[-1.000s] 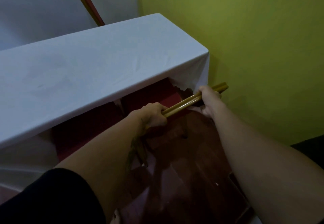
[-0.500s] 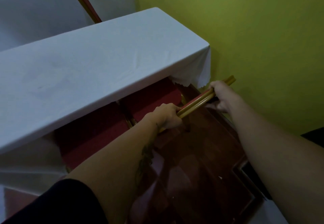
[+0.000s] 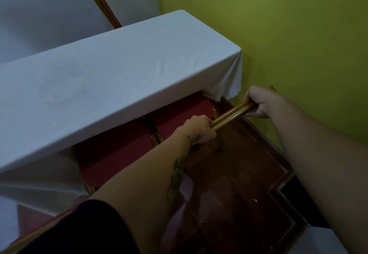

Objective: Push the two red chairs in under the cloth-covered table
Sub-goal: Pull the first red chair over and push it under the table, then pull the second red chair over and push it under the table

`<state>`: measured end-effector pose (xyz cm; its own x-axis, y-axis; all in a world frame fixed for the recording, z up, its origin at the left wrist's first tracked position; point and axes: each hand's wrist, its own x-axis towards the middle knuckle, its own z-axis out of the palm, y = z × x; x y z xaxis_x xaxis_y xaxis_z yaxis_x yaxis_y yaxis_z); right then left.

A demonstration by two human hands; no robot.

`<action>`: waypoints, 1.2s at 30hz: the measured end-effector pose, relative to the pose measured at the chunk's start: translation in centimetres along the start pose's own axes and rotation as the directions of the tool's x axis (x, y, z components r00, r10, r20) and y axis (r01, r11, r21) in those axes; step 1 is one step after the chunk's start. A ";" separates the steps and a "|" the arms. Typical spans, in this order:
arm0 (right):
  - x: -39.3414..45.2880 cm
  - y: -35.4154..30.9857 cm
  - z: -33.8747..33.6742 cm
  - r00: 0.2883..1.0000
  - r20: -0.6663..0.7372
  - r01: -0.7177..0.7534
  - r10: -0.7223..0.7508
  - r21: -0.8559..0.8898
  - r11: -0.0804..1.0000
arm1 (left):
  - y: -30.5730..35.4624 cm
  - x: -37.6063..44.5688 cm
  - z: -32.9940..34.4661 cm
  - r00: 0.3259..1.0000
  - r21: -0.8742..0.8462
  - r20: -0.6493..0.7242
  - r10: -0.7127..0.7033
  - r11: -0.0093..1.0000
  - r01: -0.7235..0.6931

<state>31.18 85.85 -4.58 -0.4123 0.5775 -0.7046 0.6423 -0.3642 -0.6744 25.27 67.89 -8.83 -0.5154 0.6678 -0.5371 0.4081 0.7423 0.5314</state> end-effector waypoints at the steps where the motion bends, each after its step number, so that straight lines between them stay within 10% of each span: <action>1: 0.0 -0.2 -0.3 1.000 -0.006 -0.003 0.003 0.002 1.000 | 0.3 0.0 0.2 1.000 -0.014 -0.009 0.009 1.000 -0.009; 17: -3.2 2.3 -1.6 0.941 -0.098 0.259 -0.323 -0.402 0.878 | -1.2 -2.7 -0.4 1.000 -0.049 -0.002 0.014 0.999 -0.015; 24: -7.7 2.5 2.2 0.868 -0.114 0.088 -0.483 -0.922 0.376 | -6.3 -7.5 -2.7 0.994 -0.013 -0.087 -0.068 0.998 0.067; 36: -19.4 0.6 23.3 0.751 0.389 0.529 -0.534 -0.838 0.133 | -26.5 -26.0 -15.5 0.895 -0.128 -0.394 -0.208 0.977 0.171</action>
<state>24.51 57.46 3.52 -0.9038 0.3438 -0.2548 0.4090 0.8692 -0.2777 16.16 30.04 1.23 -0.8432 0.4218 -0.3333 0.2144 0.8324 0.5109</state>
